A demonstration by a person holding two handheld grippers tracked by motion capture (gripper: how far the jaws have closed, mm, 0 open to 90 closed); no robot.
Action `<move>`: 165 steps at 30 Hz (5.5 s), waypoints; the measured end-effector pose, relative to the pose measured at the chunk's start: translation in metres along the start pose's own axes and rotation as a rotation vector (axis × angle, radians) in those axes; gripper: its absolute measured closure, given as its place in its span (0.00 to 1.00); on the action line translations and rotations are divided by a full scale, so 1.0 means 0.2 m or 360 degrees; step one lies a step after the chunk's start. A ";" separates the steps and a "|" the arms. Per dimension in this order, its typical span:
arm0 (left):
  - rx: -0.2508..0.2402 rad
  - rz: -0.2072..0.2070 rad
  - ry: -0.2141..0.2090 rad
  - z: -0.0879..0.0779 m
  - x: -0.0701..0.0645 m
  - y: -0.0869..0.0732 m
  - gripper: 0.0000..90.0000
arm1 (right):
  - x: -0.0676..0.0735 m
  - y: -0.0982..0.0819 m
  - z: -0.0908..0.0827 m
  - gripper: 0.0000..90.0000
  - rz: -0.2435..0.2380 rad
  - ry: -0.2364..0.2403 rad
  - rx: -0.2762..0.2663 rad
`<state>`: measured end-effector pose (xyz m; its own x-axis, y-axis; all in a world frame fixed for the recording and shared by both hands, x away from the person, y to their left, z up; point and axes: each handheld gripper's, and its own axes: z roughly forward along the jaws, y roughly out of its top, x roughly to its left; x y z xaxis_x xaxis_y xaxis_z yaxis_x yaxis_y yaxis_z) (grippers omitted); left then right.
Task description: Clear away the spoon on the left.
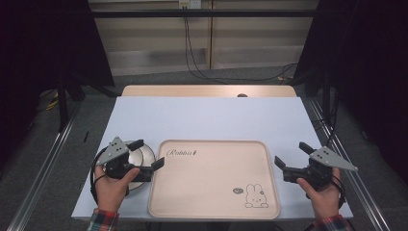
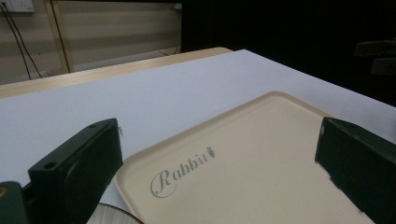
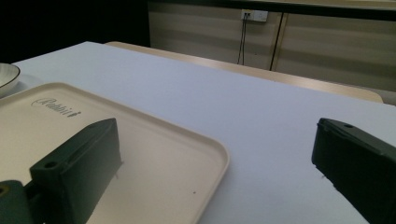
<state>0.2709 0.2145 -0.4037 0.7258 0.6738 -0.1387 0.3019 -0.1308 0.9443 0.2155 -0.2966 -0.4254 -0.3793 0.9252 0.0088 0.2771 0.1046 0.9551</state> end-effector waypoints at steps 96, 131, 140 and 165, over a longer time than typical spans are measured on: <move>0.0150 -0.0168 0.0468 -0.42 0.10 -0.24 0.11 | 0.07 0.00 0.09 0.02 -0.0078 0.0139 0.0008; 0.0226 -0.0170 0.0459 -0.46 0.07 -0.28 0.35 | 0.07 0.01 0.09 0.02 -0.0087 0.0147 -0.0015; 0.0241 -0.0181 0.0446 -0.48 0.06 -0.29 0.50 | 0.08 0.01 0.10 0.02 -0.0092 0.0155 -0.0011; 0.0261 -0.0223 0.0462 -0.50 0.08 -0.30 0.80 | 0.08 0.01 0.10 0.02 -0.0096 0.0152 -0.0008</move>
<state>0.2029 0.3056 -0.4329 0.4716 0.8689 -0.1507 0.4983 -0.1216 0.8584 0.2276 -0.2738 -0.4292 -0.4777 0.8782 -0.0210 0.2469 0.1572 0.9562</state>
